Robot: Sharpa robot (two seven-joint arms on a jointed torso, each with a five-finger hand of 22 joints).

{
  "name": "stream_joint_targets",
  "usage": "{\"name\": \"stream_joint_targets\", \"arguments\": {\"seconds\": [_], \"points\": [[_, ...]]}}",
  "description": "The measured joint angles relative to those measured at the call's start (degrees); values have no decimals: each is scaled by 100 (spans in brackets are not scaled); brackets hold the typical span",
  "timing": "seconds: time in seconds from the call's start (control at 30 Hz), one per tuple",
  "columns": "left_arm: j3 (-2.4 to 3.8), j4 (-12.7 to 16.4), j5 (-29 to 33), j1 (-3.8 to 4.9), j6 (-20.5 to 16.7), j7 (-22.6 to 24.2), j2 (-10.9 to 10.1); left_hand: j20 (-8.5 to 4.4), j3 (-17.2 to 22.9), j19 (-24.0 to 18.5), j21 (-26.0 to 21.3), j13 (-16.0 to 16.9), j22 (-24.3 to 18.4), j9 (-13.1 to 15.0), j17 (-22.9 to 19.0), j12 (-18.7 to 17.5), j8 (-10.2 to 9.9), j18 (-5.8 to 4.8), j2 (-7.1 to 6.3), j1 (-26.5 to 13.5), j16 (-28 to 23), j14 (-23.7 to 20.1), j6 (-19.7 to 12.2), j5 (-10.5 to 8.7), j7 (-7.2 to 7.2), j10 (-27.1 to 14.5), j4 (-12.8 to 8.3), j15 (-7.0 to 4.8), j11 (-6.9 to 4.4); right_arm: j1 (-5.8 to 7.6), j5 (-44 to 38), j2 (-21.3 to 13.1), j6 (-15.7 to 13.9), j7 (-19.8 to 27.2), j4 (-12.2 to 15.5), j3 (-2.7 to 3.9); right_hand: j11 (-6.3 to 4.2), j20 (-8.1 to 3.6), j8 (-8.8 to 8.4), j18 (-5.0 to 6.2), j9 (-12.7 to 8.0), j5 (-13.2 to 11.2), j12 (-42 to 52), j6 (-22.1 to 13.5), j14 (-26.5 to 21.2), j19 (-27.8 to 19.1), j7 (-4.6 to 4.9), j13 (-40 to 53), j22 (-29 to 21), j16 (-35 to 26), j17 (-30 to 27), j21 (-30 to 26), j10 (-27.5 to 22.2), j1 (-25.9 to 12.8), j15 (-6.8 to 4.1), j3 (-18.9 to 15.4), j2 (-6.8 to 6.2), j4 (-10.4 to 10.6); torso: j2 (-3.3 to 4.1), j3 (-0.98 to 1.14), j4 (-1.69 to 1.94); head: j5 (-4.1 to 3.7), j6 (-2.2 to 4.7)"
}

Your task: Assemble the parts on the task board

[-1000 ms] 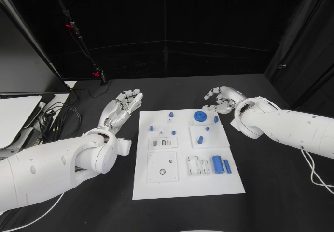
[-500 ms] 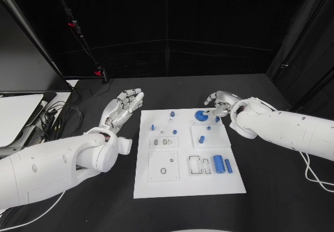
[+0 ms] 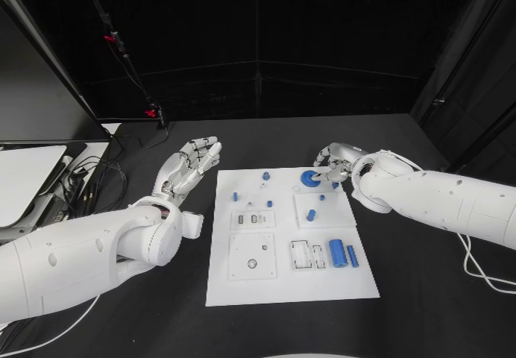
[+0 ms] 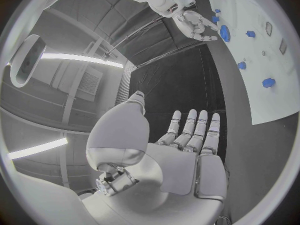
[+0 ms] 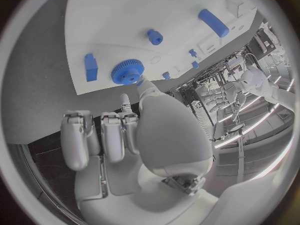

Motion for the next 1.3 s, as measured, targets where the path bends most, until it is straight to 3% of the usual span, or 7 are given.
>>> {"name": "stream_joint_targets", "arguments": {"seconds": [0.33, 0.53, 1.1, 1.3], "points": [[-1, 6, -1, 0, 0, 0, -17, 0, 0, 0, 0, 0, -1, 0, 0, 0, 0, 0, 0, 0, 0, 0, 0, 0, 0, 0, 0, 0, 0, -2, -61, 108, 156, -95, -59, 0, -50, -41, -83, 0, -47, -25, 0, 52, 0, 3, -52, 0, 0, 0, -1, 0, -9, 31, -41, 20, -31, -20, 0, 0, 1, 3, 6], [-1, 12, -2, 0, 2, 0, -19, 21, 0, -21, 0, 0, -1, -9, 0, 0, 0, 0, 22, 23, 0, 0, 0, 0, 0, 0, 0, 0, 0, -6, -94, 211, 255, -181, -166, 0, -91, -79, -257, 1, -119, -25, 0, 18, 0, 5, -86, 0, -1, 0, -1, 0, -9, 62, -81, 54, 0, -54, -2, -1, 2, 4, -19], [-1, 17, -2, 0, 14, 0, -28, 20, 0, -20, 0, 0, -1, -9, 0, 0, 0, 0, 22, 23, 0, 0, 0, 0, 0, 0, 0, 0, 0, -35, -241, 331, 431, -492, -237, 5, -111, -95, -334, 1, -162, -70, 0, 41, -1, 13, -111, -1, -1, 0, -2, 0, 12, 62, -80, 74, 1, -41, -2, 1, 4, 26, -47], [-1, 14, -2, 0, 20, 0, -25, -1, 0, -41, 0, 0, -1, -9, 0, 0, 0, -1, 22, 23, 0, 0, 0, 0, 0, 0, 0, 0, 0, -26, -273, 338, 442, -563, -240, 13, -130, -126, -391, 1, -189, -92, 0, 513, -21, -2, -134, -1, -1, 0, -2, 0, -8, -14, -101, 107, 111, -38, -2, 1, 2, 32, -55]]}}
